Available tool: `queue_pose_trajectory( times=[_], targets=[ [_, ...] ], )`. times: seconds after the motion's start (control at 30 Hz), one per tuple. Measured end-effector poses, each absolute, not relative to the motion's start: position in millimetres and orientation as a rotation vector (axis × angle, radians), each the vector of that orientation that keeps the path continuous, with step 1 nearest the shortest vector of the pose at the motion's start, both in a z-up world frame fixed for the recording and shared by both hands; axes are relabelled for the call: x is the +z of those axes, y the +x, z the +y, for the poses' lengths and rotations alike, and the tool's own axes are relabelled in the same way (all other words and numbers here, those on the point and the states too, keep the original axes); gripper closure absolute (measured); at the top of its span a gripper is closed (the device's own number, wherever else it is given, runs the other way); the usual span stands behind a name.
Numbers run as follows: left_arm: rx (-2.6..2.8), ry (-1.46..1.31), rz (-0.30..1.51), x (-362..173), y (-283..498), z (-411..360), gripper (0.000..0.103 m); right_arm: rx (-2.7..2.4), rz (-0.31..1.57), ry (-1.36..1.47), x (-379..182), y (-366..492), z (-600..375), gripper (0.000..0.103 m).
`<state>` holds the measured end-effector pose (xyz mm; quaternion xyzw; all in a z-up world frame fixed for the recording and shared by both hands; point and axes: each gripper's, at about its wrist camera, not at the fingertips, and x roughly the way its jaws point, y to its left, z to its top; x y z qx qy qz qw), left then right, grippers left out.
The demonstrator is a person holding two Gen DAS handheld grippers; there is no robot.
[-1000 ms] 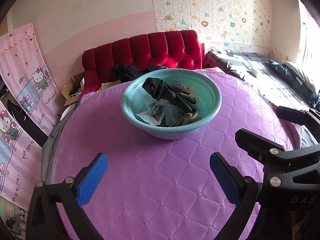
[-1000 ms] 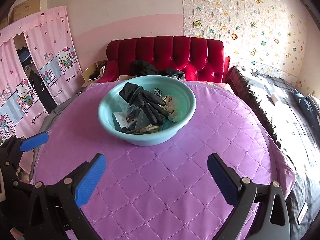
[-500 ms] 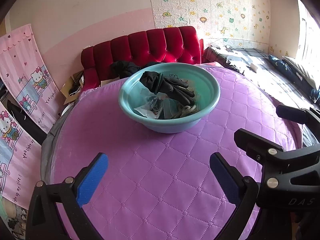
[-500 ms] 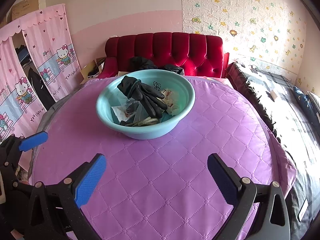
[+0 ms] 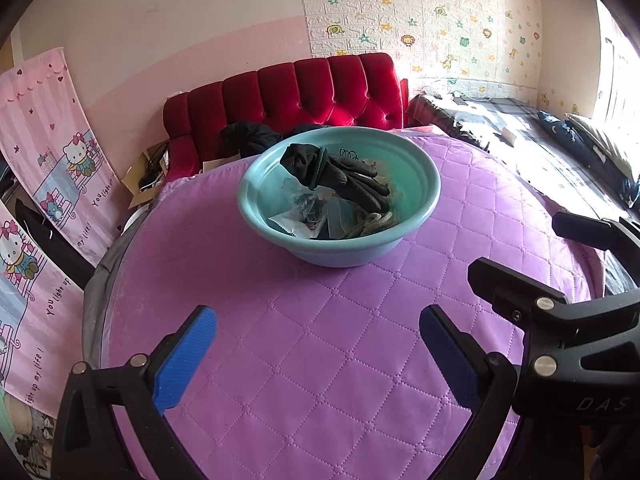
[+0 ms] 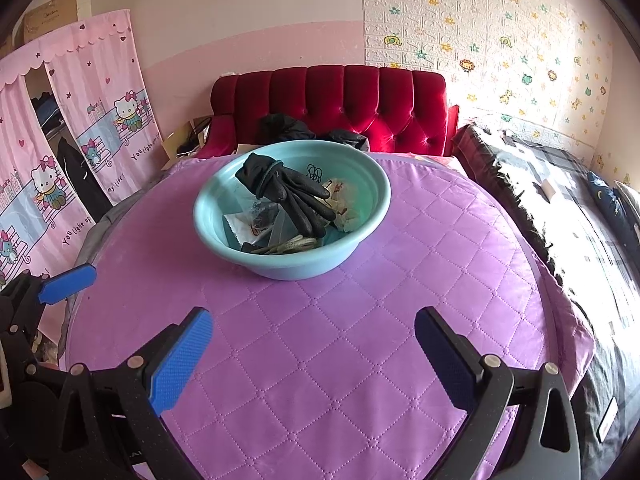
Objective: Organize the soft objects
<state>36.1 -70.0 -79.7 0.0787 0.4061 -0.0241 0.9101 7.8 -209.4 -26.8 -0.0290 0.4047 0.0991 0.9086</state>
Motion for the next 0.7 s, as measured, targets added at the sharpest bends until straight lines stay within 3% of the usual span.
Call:
queue_pose_trajectory(
  times=[0.7],
  targets=[
    [-0.052,0.182,0.836,-77.6,37.5,-74.0,0.000,0.198,0.821,-0.072,-22.5,8.4,-211.0,0.000]
  ],
)
